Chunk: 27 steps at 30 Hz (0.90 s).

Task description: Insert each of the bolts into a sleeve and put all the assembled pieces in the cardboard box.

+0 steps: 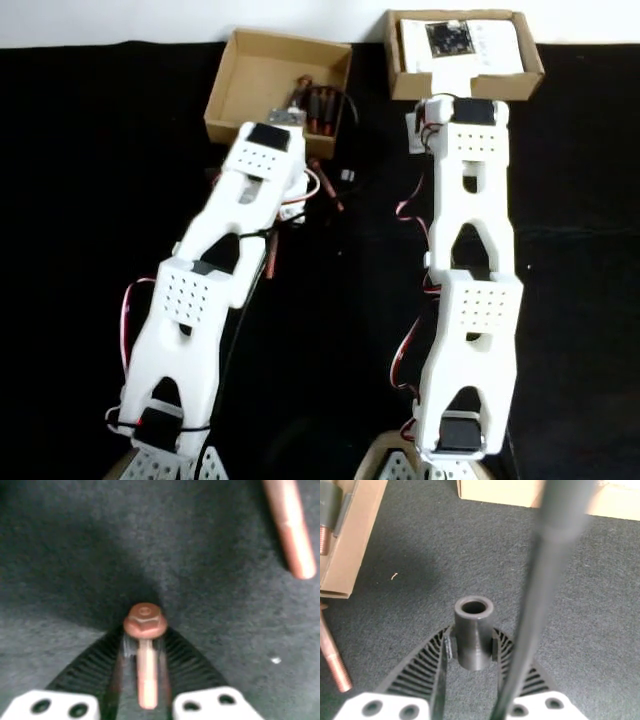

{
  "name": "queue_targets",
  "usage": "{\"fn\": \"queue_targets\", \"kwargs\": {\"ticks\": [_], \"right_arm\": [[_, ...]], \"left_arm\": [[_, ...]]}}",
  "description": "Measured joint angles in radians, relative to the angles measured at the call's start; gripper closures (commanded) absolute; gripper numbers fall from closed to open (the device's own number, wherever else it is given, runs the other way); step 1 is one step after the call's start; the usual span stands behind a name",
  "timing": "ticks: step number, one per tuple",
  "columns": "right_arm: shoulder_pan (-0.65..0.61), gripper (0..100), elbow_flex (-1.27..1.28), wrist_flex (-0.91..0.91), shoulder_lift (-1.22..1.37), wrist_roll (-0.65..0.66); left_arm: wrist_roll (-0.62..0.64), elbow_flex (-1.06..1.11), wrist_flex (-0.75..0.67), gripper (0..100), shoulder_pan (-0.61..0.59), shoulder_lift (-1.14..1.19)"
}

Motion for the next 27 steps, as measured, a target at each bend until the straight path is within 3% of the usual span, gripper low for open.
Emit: {"fn": "queue_targets", "kwargs": {"ticks": [12, 17, 21, 27], "right_arm": [[0.000, 99.1, -0.040, 0.031, 0.000, 0.000], [0.000, 99.1, -0.236, 0.232, -0.002, 0.000], [-0.028, 99.1, -0.477, 0.466, -0.023, 0.000], [-0.032, 99.1, -0.565, 0.514, -0.190, 0.000]], "left_arm": [[-0.074, 0.002, -0.017, 99, 0.000, 0.000], [-0.080, -0.025, -0.018, 99, -0.002, -0.023], [-0.137, -0.089, 0.020, 99, -0.009, -0.158], [-0.170, -0.104, 0.101, 99, -0.029, -0.482]]}}
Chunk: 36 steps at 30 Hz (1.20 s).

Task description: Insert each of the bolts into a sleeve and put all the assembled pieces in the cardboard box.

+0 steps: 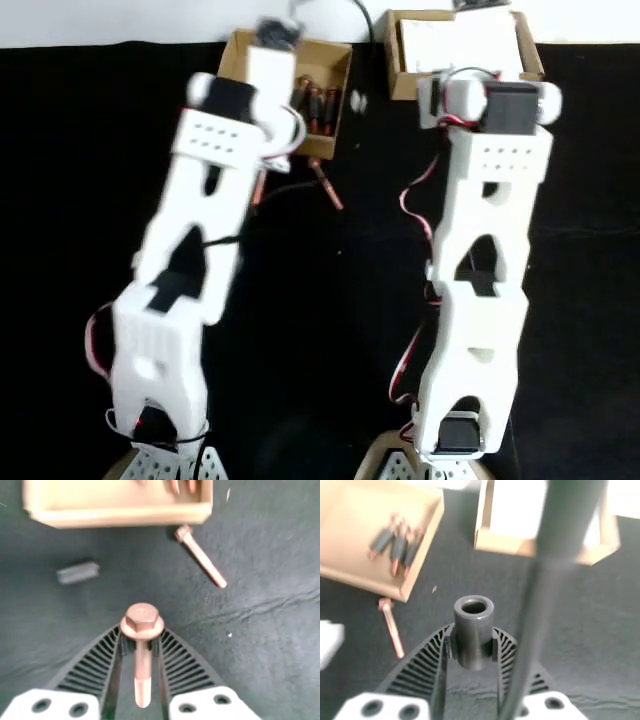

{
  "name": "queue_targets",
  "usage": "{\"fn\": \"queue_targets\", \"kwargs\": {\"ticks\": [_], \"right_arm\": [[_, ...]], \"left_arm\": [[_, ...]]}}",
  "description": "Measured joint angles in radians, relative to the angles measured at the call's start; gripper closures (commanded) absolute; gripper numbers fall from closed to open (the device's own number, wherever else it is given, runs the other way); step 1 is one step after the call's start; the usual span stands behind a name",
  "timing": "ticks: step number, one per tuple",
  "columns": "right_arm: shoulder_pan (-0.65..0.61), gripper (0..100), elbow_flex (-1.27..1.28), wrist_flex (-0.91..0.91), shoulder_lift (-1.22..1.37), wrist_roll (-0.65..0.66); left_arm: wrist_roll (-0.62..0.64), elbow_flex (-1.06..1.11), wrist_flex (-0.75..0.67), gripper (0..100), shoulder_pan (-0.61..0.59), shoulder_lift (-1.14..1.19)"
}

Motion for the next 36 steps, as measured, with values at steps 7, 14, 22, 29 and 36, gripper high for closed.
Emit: {"fn": "queue_targets", "kwargs": {"ticks": [7, 14, 22, 29, 36], "right_arm": [[-0.061, 99.1, 0.362, 0.002, -0.393, 0.000], [-0.121, 99.1, 1.057, 0.002, -0.931, 0.000], [-0.126, 99.1, 1.665, 0.002, -1.410, 0.000], [-0.265, 99.1, 2.140, -0.146, -1.686, -0.003], [-0.463, 99.1, 2.618, -0.740, -1.909, -0.008]], "left_arm": [[-0.002, 0.112, 0.038, 99, -0.103, -0.381], [-0.086, 0.520, -0.003, 99, -0.141, -0.872], [-0.117, 1.103, -0.295, 99, -0.144, -1.528], [-0.118, 1.482, -0.578, 99, -0.144, -1.857], [-0.118, 1.461, -0.638, 99, -0.092, -1.846]]}}
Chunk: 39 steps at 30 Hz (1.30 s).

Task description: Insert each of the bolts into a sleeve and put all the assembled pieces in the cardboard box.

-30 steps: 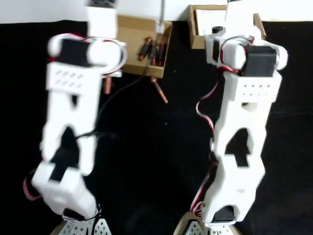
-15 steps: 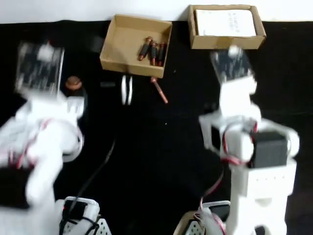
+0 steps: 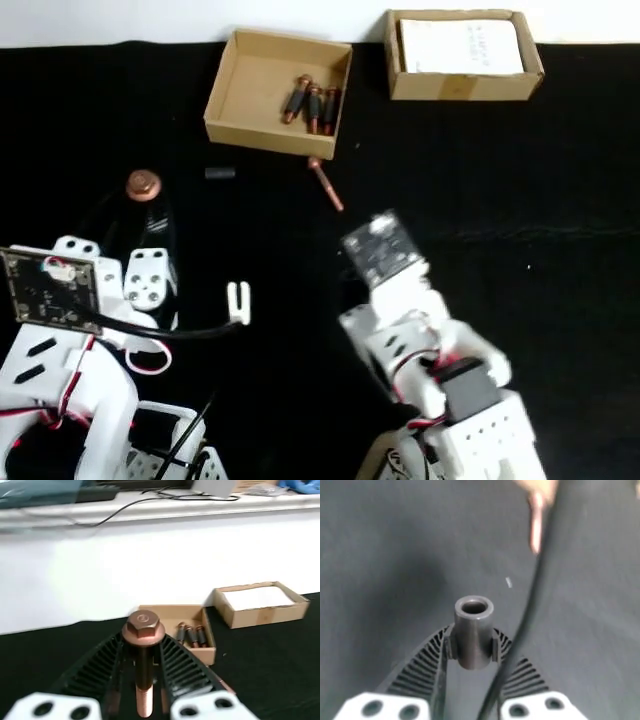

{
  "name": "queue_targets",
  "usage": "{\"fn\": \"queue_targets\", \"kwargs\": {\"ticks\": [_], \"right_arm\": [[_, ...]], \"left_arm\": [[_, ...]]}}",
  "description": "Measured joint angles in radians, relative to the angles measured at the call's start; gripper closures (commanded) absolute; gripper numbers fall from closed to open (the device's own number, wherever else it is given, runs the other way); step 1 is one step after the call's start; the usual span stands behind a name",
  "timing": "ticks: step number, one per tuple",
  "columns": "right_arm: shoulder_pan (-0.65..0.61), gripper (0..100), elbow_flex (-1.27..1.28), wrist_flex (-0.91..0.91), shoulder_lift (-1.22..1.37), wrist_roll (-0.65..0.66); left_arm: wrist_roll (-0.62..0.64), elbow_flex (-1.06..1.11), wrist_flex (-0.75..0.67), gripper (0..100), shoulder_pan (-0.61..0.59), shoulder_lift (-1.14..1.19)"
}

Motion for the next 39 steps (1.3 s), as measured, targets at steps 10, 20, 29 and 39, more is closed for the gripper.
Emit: {"fn": "queue_targets", "kwargs": {"ticks": [10, 20, 29, 39], "right_arm": [[-0.074, 99.1, 0.387, -0.856, -0.089, -0.239], [-0.077, 99.1, 0.430, -1.017, 0.006, -0.311], [-0.077, 99.1, 0.431, -1.039, 0.041, -0.440], [-0.077, 99.1, 0.431, -1.039, 0.041, -0.445]], "left_arm": [[0.175, -0.272, -0.002, 99, 0.198, 0.270], [0.259, -0.358, -0.003, 99, 0.354, 0.493], [0.259, -0.358, -0.012, 99, 0.442, 0.681], [0.259, -0.344, -0.041, 99, 0.442, 0.729]]}}
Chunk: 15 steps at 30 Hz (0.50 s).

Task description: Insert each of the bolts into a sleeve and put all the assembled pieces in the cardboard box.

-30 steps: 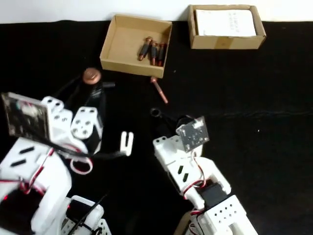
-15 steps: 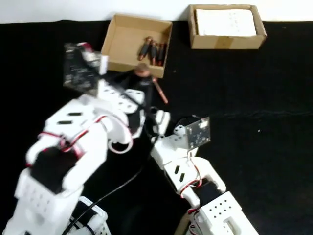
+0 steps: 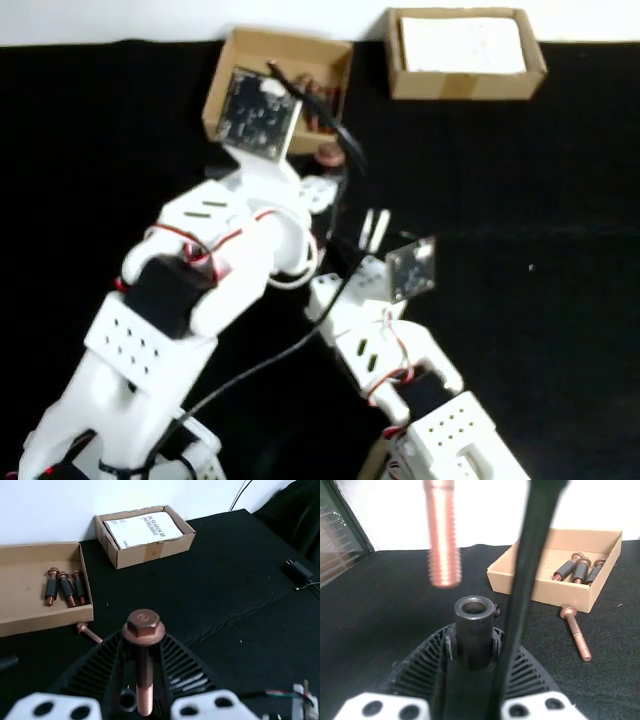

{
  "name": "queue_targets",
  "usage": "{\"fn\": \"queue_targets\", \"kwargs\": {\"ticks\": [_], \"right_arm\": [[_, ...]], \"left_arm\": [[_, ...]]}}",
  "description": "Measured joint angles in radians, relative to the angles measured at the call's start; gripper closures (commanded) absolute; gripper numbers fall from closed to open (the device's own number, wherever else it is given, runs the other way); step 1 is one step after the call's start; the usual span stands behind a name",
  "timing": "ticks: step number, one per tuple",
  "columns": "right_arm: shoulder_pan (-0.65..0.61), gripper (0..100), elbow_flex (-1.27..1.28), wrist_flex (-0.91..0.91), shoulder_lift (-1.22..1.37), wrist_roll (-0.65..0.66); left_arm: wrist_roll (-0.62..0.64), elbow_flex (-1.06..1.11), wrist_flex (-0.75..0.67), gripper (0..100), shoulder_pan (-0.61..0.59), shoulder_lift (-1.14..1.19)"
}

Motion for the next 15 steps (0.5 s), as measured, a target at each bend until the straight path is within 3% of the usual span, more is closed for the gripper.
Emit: {"fn": "queue_targets", "kwargs": {"ticks": [15], "right_arm": [[-0.003, 99.1, 0.000, 0.000, 0.002, 0.000]], "left_arm": [[-0.009, 0.137, -0.104, 99, -0.068, 0.012]]}}
